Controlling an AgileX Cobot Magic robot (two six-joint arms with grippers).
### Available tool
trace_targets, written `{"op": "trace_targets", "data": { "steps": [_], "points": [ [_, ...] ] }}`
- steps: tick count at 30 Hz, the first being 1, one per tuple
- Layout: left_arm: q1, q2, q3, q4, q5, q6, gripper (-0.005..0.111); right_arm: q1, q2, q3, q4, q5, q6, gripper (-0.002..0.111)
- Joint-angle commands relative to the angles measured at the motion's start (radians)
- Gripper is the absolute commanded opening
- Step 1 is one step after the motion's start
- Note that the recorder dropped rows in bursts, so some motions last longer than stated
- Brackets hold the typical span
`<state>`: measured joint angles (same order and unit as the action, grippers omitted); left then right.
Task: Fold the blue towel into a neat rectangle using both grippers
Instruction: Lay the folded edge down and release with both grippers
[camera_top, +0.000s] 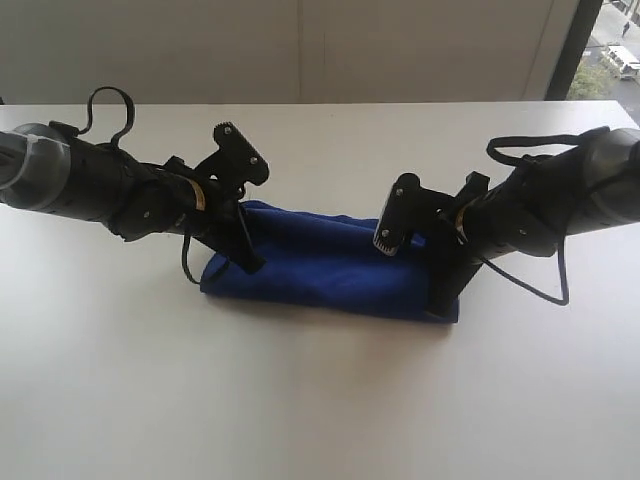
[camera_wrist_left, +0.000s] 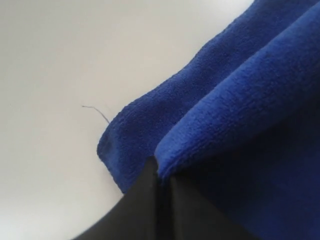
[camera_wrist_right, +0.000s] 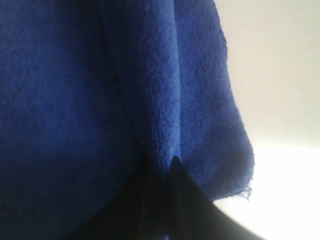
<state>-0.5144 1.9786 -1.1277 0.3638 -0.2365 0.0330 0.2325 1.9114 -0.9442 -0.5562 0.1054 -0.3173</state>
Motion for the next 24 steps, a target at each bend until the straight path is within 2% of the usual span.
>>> {"op": "trace_targets", "data": {
  "steps": [1,16,18,22,24],
  "points": [
    [0.003,0.0,-0.003,-0.001,-0.048,0.0,0.0,-0.015,0.007,-0.002,-0.002,0.01,0.0,0.011],
    [0.003,0.0,-0.003,-0.001,-0.023,0.003,0.0,-0.015,-0.064,-0.018,-0.002,-0.032,0.0,0.012],
    [0.008,0.0,-0.003,-0.001,-0.023,0.008,0.0,-0.022,-0.064,-0.027,-0.002,-0.037,0.0,0.017],
    [0.025,0.0,-0.003,-0.001,-0.031,0.01,0.0,-0.047,-0.063,-0.042,0.002,-0.039,0.008,0.036],
    [0.032,0.0,-0.003,-0.001,-0.039,0.018,0.007,-0.057,-0.06,-0.042,0.002,-0.042,0.008,0.045]
  ]
}}
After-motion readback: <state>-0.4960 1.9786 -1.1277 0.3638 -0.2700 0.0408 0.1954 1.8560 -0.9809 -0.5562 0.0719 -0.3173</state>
